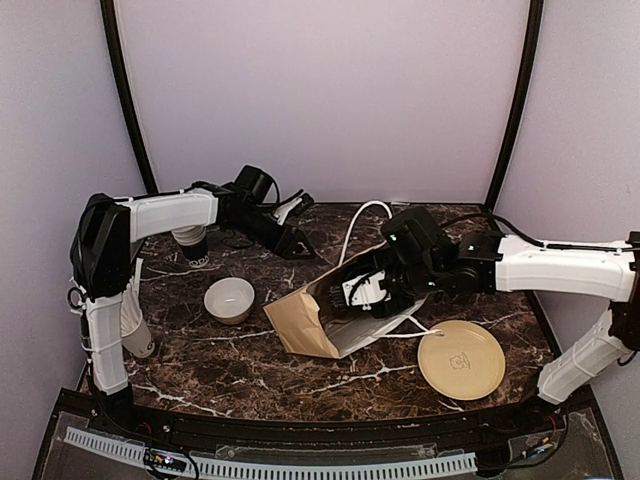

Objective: Pack the takeout coffee

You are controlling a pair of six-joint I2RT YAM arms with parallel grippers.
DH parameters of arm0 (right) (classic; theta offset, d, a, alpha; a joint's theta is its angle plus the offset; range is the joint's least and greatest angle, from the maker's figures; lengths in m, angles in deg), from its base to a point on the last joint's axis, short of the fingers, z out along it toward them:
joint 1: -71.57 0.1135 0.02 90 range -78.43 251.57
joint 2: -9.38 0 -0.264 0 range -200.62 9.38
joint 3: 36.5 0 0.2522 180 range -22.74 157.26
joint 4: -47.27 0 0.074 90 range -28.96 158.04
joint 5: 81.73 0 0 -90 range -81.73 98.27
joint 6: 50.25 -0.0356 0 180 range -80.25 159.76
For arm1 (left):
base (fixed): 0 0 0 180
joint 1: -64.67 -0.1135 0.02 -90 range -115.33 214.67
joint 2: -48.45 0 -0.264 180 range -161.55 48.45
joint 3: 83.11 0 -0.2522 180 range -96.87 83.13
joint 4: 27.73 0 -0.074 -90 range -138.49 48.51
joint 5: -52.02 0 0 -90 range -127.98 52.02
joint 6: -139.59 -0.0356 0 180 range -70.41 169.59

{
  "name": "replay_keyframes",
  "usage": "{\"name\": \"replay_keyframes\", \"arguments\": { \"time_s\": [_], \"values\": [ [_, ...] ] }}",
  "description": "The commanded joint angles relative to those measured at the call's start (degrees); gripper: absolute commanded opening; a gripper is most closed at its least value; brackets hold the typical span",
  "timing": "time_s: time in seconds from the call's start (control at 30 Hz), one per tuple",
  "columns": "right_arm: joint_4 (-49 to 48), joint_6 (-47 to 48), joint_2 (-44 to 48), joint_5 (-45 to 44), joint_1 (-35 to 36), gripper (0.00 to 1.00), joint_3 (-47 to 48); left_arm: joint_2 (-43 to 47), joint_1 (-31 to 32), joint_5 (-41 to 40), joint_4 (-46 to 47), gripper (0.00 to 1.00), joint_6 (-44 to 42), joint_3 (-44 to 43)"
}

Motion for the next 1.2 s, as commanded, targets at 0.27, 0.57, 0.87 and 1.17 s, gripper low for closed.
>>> {"name": "replay_keyframes", "arguments": {
  "time_s": [0.27,0.57,0.87,1.17],
  "values": [
    [-2.22,-0.22,-2.76,4.56,-0.58,0.37,-0.16,-0.30,-0.37,6.12,-1.02,0.63,-0.21,0.61],
    [-3.44,-0.38,-4.30,4.63,-1.11,0.38,-0.78,-0.02,-0.40,7.35,-1.04,0.62,-0.06,1.13],
    [-3.39,-0.85,-5.70,5.80,-1.61,0.38,-0.06,0.68,-0.36,5.69,-1.24,0.61,0.39,1.23],
    [7.90,-2.95,-13.12,11.05,-4.79,0.38,12.01,6.16,-4.96,1.11,-0.17,0.62,2.32,3.04]
  ]
}}
